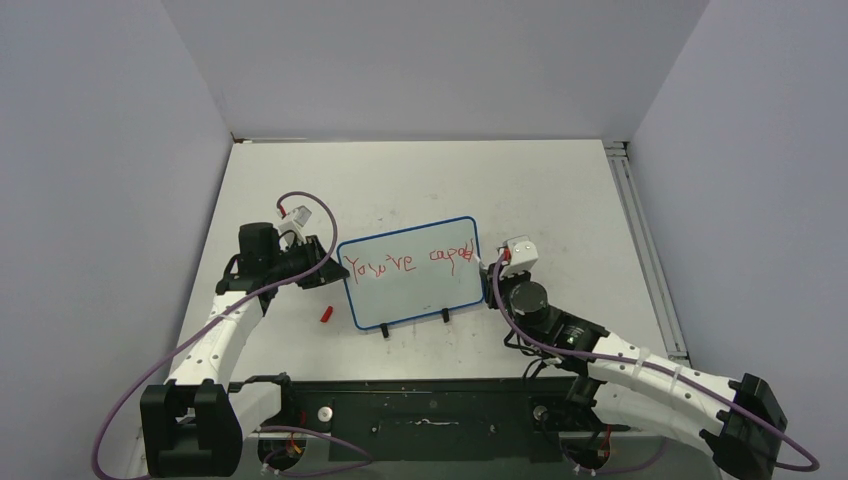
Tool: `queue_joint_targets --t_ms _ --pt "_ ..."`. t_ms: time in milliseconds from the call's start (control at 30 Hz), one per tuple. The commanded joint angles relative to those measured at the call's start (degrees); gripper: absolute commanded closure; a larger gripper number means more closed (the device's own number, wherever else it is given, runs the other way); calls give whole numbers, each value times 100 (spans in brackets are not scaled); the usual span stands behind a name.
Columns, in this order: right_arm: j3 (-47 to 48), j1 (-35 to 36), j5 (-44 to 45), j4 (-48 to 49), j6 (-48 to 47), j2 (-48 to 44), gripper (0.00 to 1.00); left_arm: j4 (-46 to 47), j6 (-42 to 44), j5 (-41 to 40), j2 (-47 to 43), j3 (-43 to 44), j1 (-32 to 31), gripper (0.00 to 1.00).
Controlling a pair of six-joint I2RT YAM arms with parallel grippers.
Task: Write a sentence on the whiteboard
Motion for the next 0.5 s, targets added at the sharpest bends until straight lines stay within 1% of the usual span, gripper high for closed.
queue_joint_targets --t_ms 0,200,467 --pt "38 -99 -242 265 -78 -142 95 53 105 -4 -72 240 -28 81" --pt "8 -116 -309 328 -72 -154 95 55 104 -4 -67 241 -28 81" --pt "12 -165 -136 321 -19 32 95 53 106 -2 -71 241 -31 81"
